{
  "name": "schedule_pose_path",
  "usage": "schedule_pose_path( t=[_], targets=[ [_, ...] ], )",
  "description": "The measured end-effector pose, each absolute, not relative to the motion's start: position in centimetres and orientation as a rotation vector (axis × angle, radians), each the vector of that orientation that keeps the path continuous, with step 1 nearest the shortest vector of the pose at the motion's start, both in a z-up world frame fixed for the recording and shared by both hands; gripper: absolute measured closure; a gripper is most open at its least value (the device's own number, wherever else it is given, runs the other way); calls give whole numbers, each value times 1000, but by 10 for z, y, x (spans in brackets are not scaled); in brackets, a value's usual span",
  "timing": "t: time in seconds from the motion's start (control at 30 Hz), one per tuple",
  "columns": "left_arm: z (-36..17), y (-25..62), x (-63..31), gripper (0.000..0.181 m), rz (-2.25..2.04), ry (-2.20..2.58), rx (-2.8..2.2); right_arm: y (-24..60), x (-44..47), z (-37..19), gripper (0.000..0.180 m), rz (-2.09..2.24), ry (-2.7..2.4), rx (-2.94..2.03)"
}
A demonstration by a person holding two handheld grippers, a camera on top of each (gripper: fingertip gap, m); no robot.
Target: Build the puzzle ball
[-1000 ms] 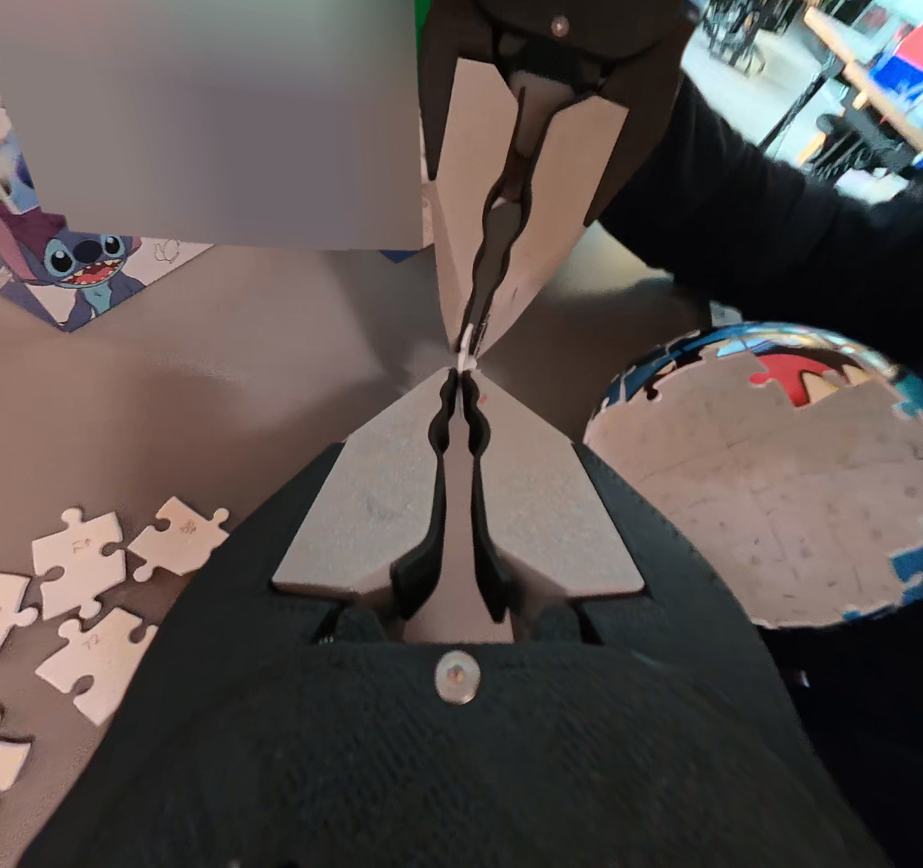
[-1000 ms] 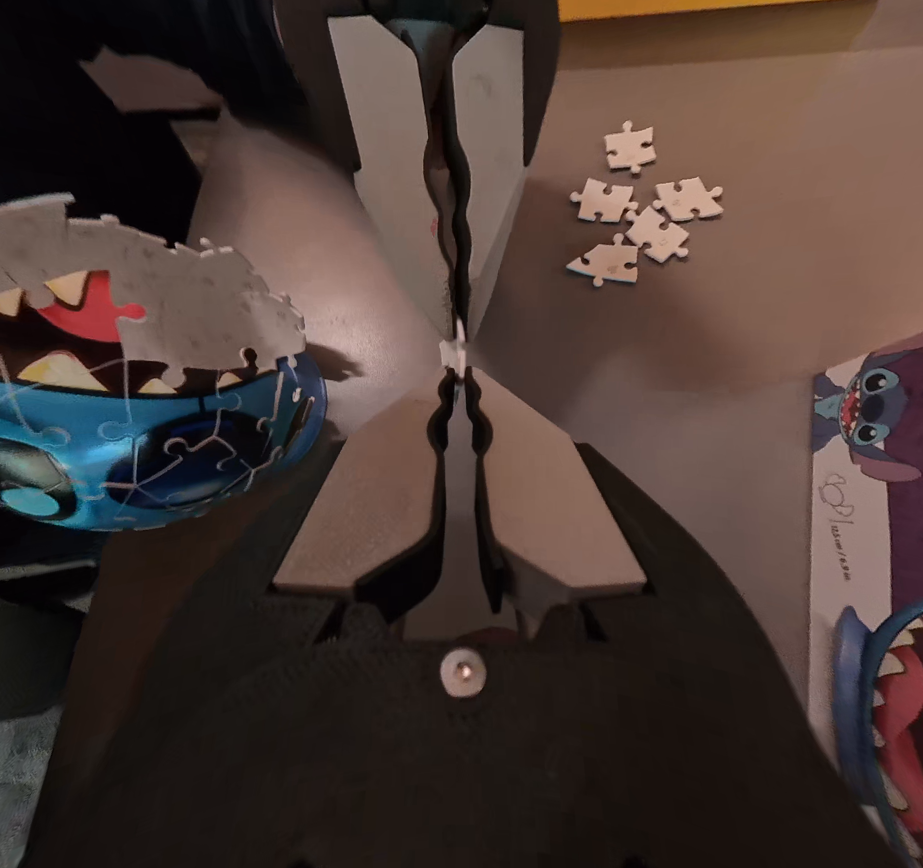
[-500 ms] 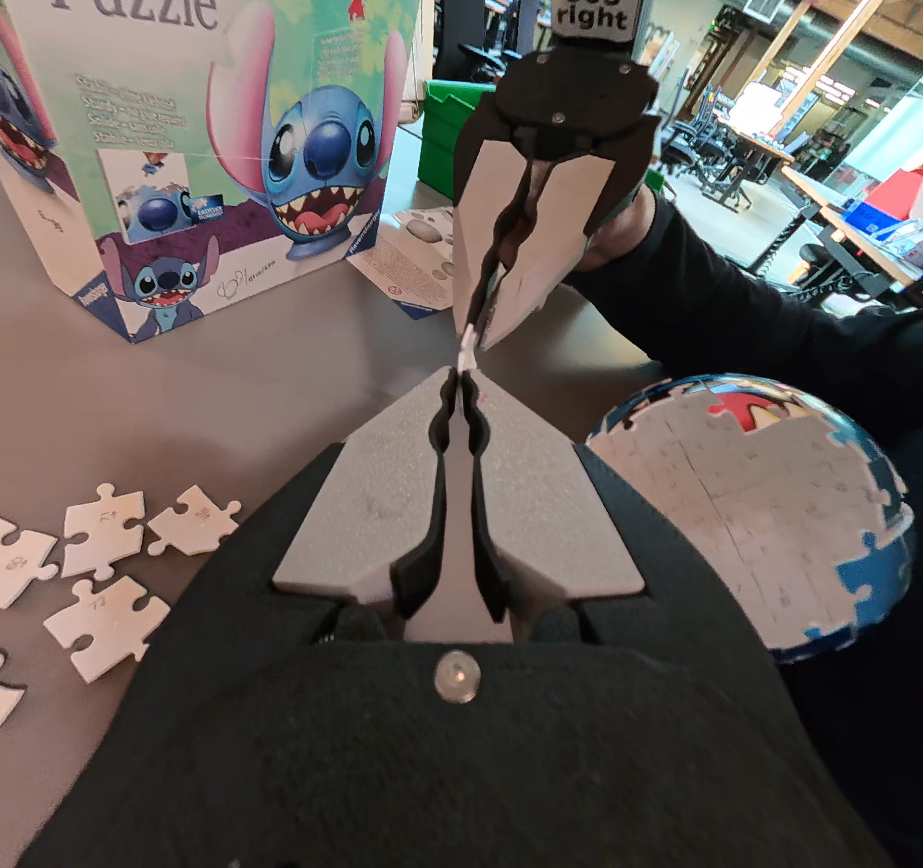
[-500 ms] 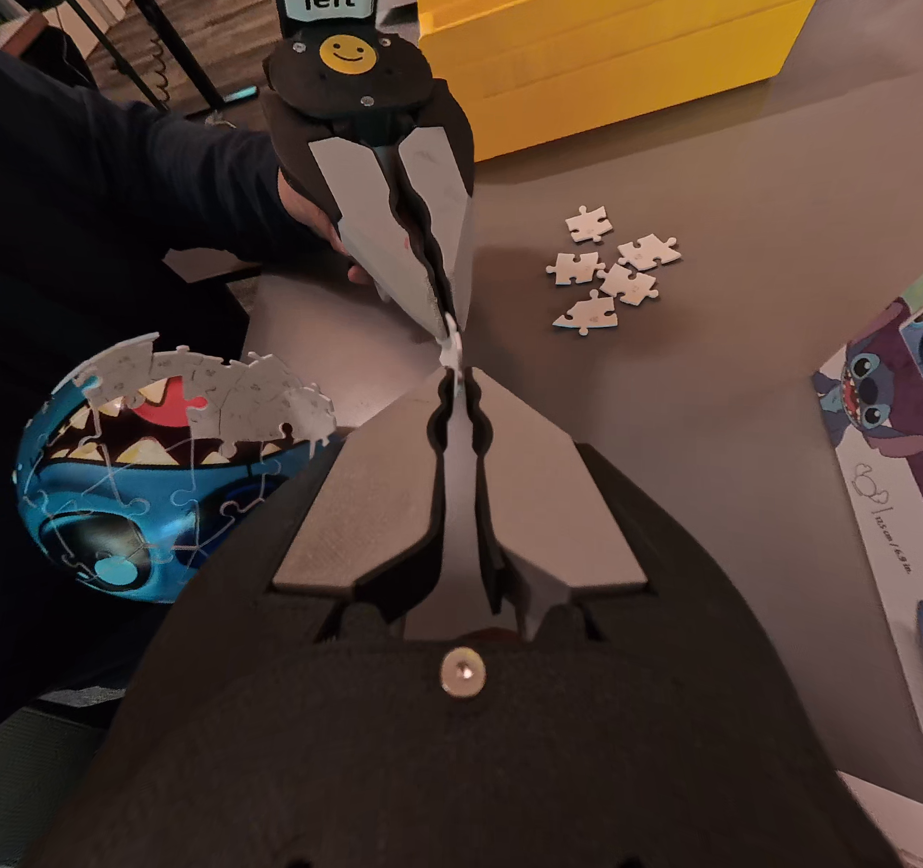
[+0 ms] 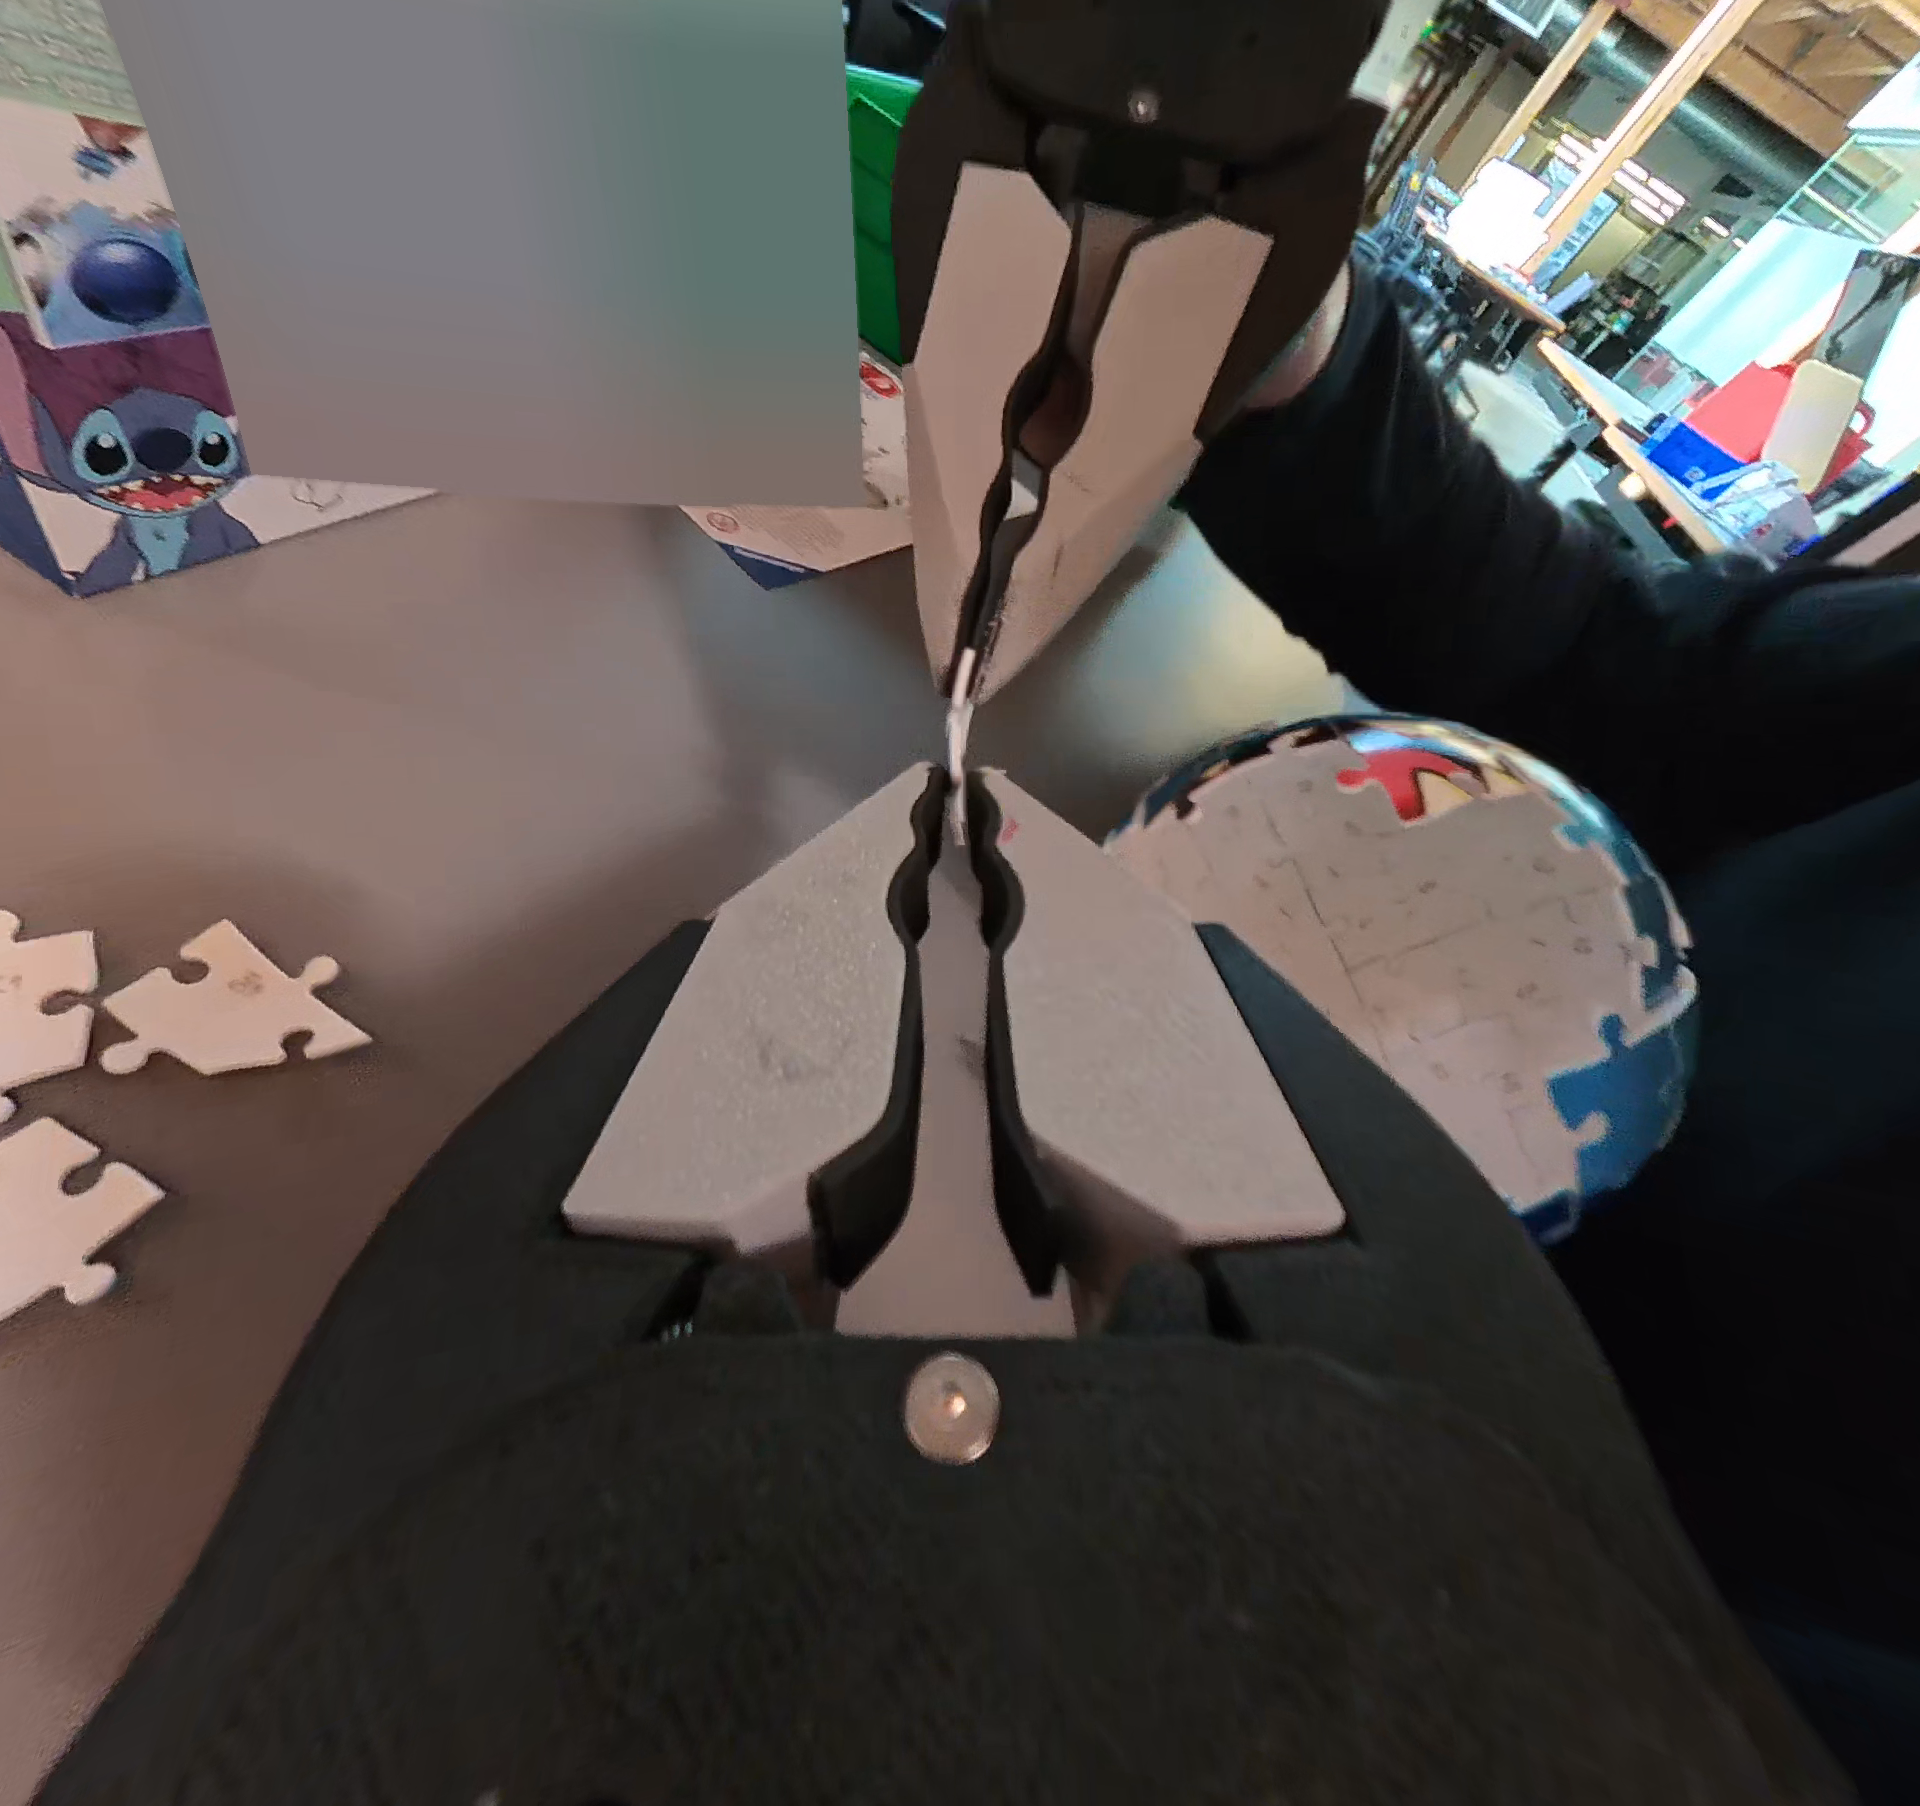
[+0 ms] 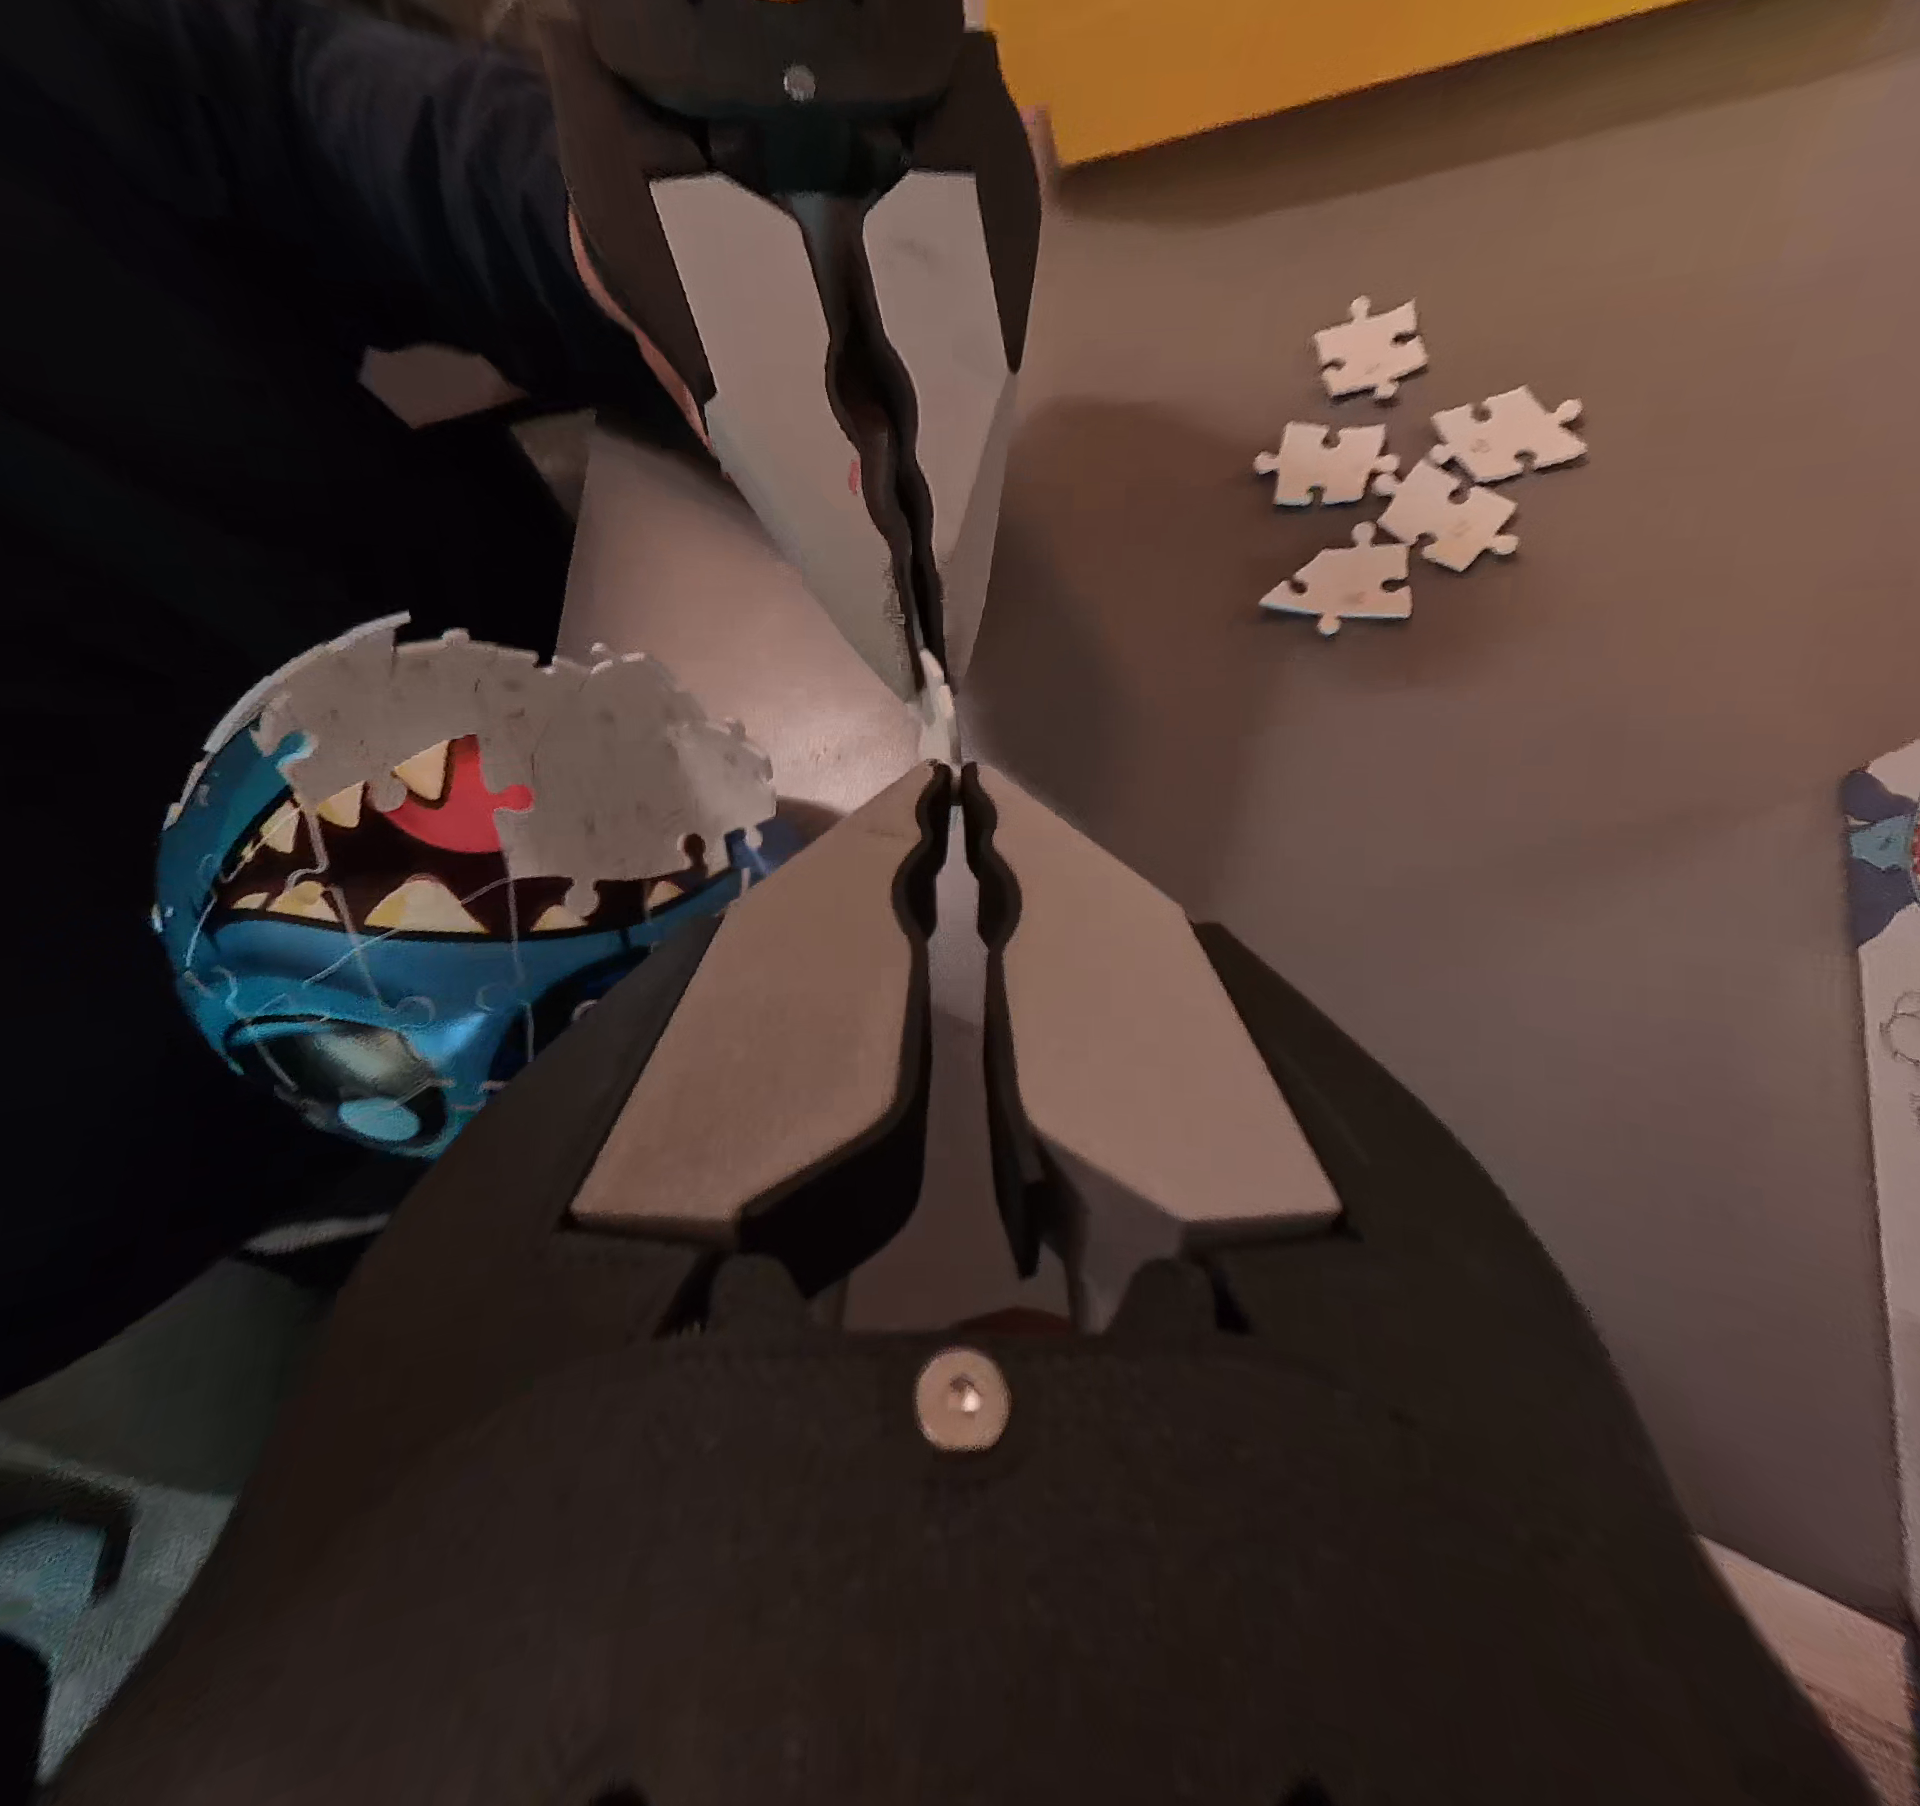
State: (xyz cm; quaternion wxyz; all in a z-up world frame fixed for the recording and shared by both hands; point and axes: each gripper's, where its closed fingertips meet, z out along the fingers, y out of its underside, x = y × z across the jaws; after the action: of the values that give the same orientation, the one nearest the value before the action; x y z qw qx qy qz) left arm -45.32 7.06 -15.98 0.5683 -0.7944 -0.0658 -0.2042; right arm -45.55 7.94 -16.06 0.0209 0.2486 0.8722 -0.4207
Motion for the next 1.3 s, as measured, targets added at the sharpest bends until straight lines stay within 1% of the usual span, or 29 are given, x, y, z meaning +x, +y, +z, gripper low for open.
schedule_pose_path(
  t=[0.1, 0.17, 0.23, 0.37, 0.43, 0.57, 1.0, 1.2, 1.3],
  targets=[
    [-158, 58, -452, 164, -494, -159, -1878, 75, -448, -163, 180, -1077, 2761, 709],
    [-158, 46, -456, 163, -508, -173, -1888, 70, -441, -166, 180, -931, 2745, 662],
    [-167, 34, -460, 152, -517, -211, -1938, 65, -434, -174, 180, -771, 2726, 613],
    [-182, 23, -460, 147, -512, -241, -2012, 59, -428, -191, 180, -493, 2691, 563],
    [-189, 22, -455, 141, -530, -240, -2045, 52, -421, -195, 180, -409, 2655, 529],
    [-189, 21, -451, 138, -550, -229, -2049, 46, -412, -199, 180, -278, 2633, 478],
    [-191, 13, -453, 136, -576, -266, -2011, 52, -416, -202, 180, -278, 2634, 332],
    [-197, 16, -441, 138, -624, -217, -2041, 65, -422, -194, 180, -324, 2649, 396],
    [-192, 14, -441, 140, -630, -203, -2027, 89, -418, -192, 180, -378, 2625, 513]
  ],
)
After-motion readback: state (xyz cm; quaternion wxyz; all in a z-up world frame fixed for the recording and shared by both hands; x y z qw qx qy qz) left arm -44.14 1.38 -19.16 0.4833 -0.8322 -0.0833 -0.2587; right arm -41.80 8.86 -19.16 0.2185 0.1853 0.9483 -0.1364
